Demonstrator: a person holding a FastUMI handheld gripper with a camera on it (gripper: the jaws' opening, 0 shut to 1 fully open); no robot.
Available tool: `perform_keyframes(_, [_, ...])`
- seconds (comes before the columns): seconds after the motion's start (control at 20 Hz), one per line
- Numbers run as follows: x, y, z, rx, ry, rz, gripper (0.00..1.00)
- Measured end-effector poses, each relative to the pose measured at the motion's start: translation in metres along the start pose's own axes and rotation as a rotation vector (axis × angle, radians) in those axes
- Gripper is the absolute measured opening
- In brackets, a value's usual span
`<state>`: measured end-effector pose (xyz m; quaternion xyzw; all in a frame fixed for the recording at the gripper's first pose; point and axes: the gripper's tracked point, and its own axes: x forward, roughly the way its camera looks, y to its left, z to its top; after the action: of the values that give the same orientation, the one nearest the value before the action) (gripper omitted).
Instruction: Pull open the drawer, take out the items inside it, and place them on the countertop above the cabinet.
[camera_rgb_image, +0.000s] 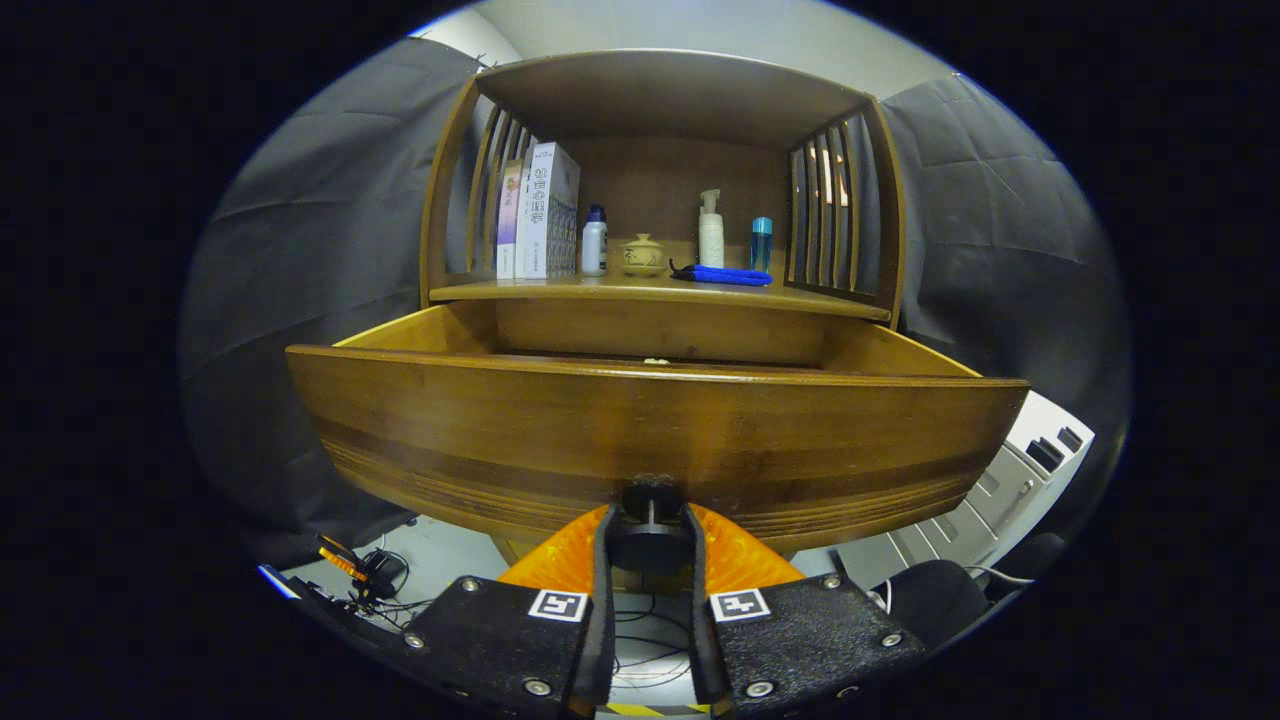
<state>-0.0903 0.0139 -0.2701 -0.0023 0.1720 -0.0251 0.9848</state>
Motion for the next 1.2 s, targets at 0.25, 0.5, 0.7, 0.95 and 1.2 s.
perform_keyframes(0.25, [-0.007, 0.005, -0.002, 0.04, 0.02, 0.02, 0.43])
perform_keyframes(0.5, [-0.031, 0.032, 0.047, 0.109, -0.108, 0.178, 0.97])
perform_keyframes(0.7, [-0.034, 0.011, 0.096, 0.123, -0.162, 0.136, 0.97])
perform_keyframes(0.95, [-0.012, -0.024, 0.144, 0.151, -0.156, 0.056, 0.96])
perform_keyframes(1.2, [0.029, -0.028, 0.167, 0.121, -0.073, 0.019, 0.96])
